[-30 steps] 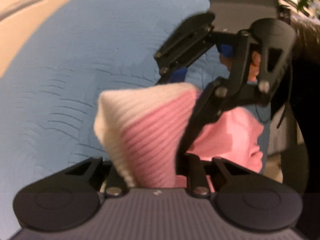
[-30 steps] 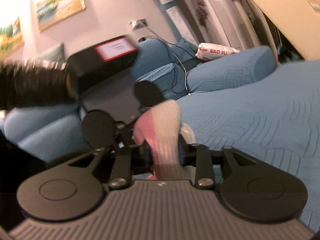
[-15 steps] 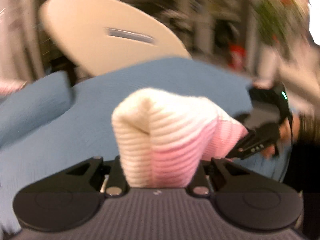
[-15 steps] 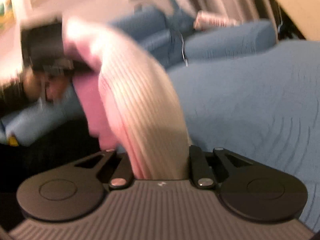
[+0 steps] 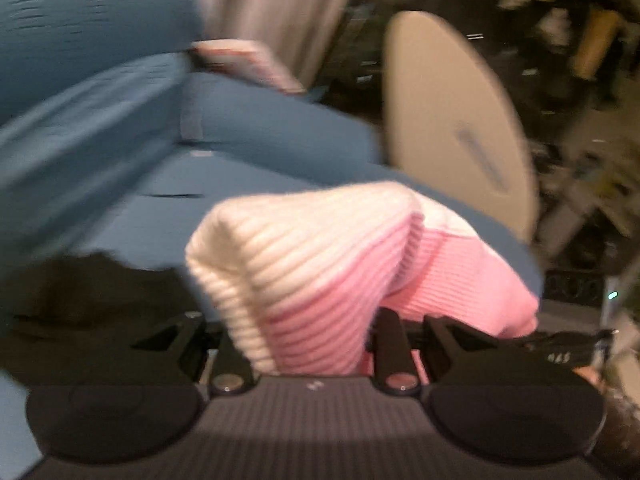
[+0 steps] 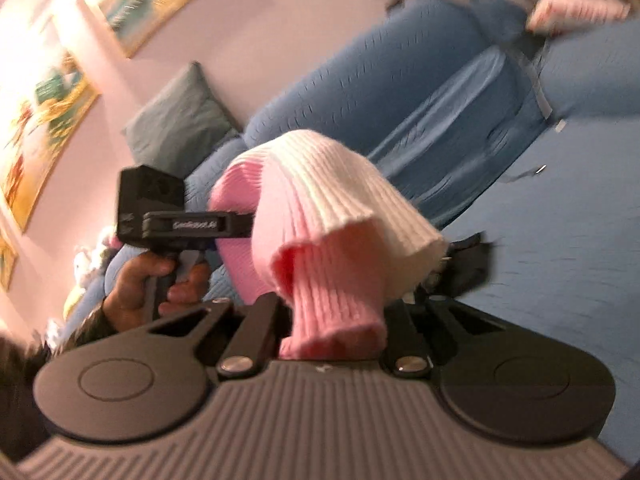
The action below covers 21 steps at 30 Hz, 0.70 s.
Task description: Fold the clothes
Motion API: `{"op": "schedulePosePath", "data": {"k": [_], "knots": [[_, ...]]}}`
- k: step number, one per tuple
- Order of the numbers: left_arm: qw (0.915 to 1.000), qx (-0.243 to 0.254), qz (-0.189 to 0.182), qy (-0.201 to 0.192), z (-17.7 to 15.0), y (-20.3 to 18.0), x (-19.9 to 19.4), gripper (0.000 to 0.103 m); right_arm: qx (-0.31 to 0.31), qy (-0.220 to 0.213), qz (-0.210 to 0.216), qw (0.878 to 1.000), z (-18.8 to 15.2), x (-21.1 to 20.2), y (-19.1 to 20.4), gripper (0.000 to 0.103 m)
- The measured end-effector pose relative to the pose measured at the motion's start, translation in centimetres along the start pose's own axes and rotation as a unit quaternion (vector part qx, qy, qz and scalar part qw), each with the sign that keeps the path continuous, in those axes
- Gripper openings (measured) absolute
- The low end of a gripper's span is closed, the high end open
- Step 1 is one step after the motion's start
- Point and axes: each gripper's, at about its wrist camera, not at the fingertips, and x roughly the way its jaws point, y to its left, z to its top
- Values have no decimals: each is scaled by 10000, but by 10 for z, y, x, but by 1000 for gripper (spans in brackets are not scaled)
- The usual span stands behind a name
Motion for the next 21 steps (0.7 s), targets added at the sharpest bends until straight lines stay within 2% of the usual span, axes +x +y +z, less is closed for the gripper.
{"op": "schedulePosePath", "data": {"k": [1, 2, 3, 4, 6, 7, 8, 10, 12, 13, 14, 17, 19, 20, 21], "knots": [[9982, -117, 534, 226, 14, 31, 17, 63, 244, 154, -433, 9986, 6, 38, -7, 18], [9920, -312, 1139, 457, 26, 63, 35, 93, 406, 304, -842, 9952, 6, 62, -15, 19], [9801, -554, 1794, 650, 31, 94, 55, 100, 533, 447, -1207, 9902, 4, 80, -23, 20], [9672, -750, 2258, 890, 28, 123, 72, 97, 669, 513, -1423, 9862, -4, 88, -30, 20], [9411, -1027, 2868, 1465, 17, 176, 102, 85, 947, 561, -1692, 9794, -28, 90, -40, 21], [9332, -1142, 3005, 1605, 11, 194, 115, 85, 1018, 563, -1724, 9781, -36, 88, -43, 25], [9332, -1253, 2989, 1554, 4, 203, 120, 93, 1131, 446, -1690, 9781, -49, 73, -43, 29], [9325, -1480, 2997, 1371, -7, 213, 119, 97, 1355, 39, -1583, 9780, -62, 35, -43, 31], [9291, -1761, 3052, 1123, -21, 219, 114, 103, 1231, -382, -1635, 9781, -64, 0, -39, 43], [9291, -1789, 3066, 1034, -26, 215, 113, 103, 1119, -533, -1772, 9763, -65, -13, -36, 53], [9294, -1791, 3094, 918, -31, 214, 109, 103, 1042, -655, -1903, 9740, -67, -25, -34, 57], [9301, -1696, 3188, 675, -42, 200, 90, 103, 1102, -975, -2156, 9653, -76, -70, -40, 60], [9265, -1580, 3373, 539, -56, 173, 78, 103, 1150, -1062, -2286, 9608, -85, -89, -49, 63], [9239, -1518, 3479, 473, -65, 159, 73, 103, 1119, -1094, -2479, 9561, -93, -104, -54, 70], [9212, -1454, 3585, 407, -73, 144, 68, 103, 1057, -1118, -2736, 9494, -102, -120, -60, 72]]}}
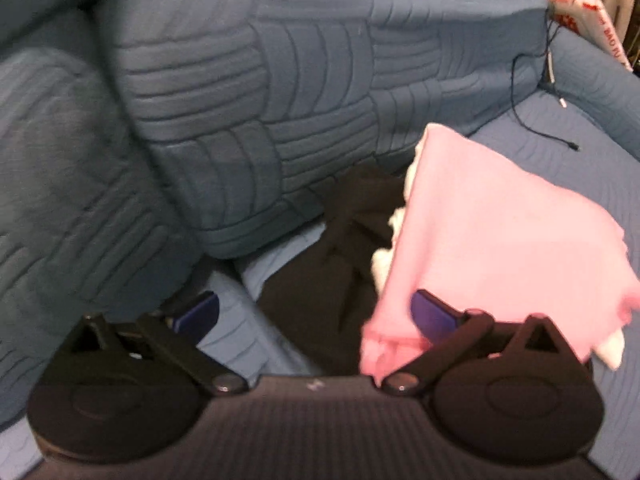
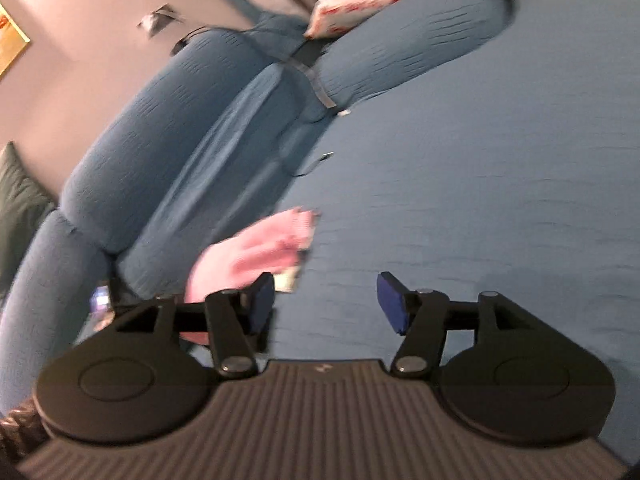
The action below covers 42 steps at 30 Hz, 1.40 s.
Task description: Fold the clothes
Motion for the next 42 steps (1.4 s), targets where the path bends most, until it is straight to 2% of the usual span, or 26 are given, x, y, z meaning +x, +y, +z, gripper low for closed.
{"op": "schedulePosePath", "data": {"k": [3, 5, 8, 11, 15, 20, 22, 26, 29, 34, 36, 42], "knots": [[9993, 86, 287, -217, -44, -16, -33, 103, -2, -250, -688, 9973, -13, -23, -45, 72], [9989, 153, 404, -187, -68, -29, -45, 103, 93, -275, -1008, 9945, -24, -17, -65, 73], [9975, 591, 386, -84, -79, -56, -61, 103, 286, -187, -1266, 9914, -32, -15, -97, 70], [9932, 999, 589, 45, -65, -87, -79, 103, 445, -143, -1052, 9934, -34, -18, -109, 70], [9873, 1370, 797, -101, -18, -138, -102, 103, 187, 76, -1160, 9930, -29, -19, -107, 70], [9901, 1292, 475, -263, 5, -198, -137, 103, -243, 289, -1541, 9873, -26, -32, -103, 70], [9907, 1293, 400, -166, 3, -216, -145, 103, -369, 353, -1611, 9856, -28, -37, -106, 70], [9866, 1627, 62, -113, -15, -256, -158, 103, -498, 358, -1579, 9855, -33, -43, -110, 70], [9838, 1787, -94, -76, -30, -268, -160, 103, -621, 361, -1622, 9841, -35, -40, -107, 70], [9782, 2070, 136, -109, -53, -275, -156, 103, -754, 351, -1632, 9831, -37, -39, -106, 77], [9789, 2010, 341, -110, -57, -268, -152, 103, -849, 358, -1608, 9827, -38, -37, -104, 82], [9854, 1624, 513, 2, -54, -239, -138, 103, -1063, 351, -1704, 9790, -42, -35, -101, 83]]}}
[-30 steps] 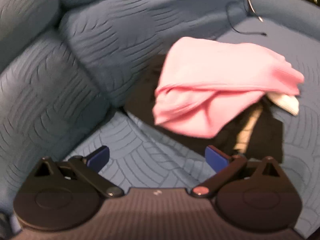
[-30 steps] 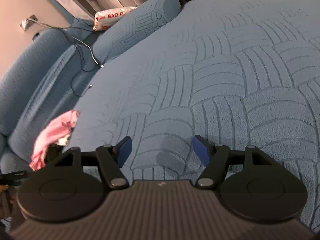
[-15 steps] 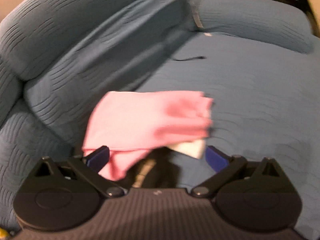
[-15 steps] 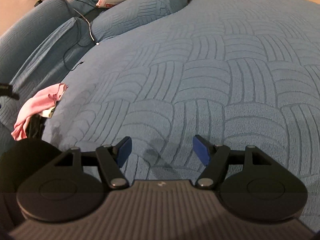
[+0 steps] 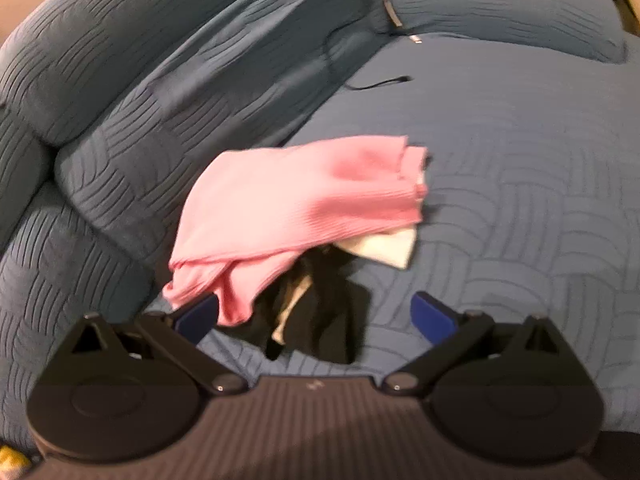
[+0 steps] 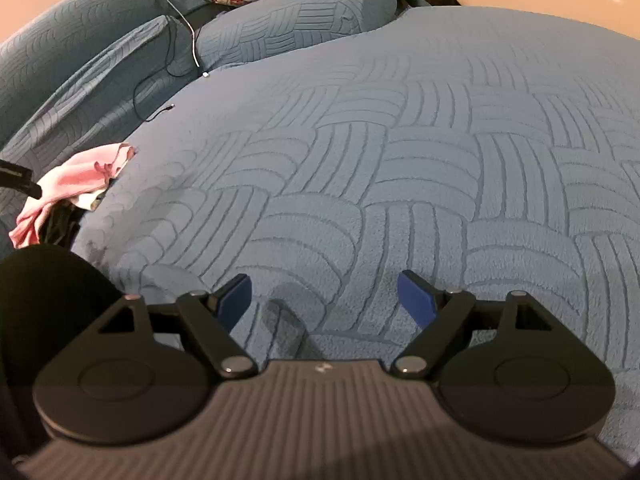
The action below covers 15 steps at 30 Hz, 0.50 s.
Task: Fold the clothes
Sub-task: 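Release the cardigan onto the bed and withdraw both grippers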
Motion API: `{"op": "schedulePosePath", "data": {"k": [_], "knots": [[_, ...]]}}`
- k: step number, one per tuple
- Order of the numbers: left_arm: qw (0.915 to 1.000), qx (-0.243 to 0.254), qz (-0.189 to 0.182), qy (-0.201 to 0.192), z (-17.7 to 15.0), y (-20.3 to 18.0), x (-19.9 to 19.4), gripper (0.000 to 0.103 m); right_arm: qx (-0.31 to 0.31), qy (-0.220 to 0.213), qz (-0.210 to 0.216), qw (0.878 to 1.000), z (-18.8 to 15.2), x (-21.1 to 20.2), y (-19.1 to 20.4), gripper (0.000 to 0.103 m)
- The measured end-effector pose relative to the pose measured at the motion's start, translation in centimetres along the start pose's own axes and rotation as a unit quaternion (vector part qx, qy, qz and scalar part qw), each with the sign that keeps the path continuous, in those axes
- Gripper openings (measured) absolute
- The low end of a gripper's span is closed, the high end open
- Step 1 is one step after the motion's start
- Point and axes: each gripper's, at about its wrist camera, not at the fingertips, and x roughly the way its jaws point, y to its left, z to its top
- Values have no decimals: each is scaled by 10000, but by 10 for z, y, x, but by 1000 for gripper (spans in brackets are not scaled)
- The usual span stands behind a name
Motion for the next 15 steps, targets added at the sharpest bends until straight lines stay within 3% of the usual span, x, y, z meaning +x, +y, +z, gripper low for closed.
{"op": "schedulePosePath", "data": {"k": [9, 15], "knots": [[9992, -26, -399, -51, -5, 4, -3, 103, -136, -23, -71, 9999, -2, 1, 4, 84], [9993, 25, -344, -111, -11, -2, -8, 103, -179, -34, -73, 9998, -3, 1, 5, 83]]}}
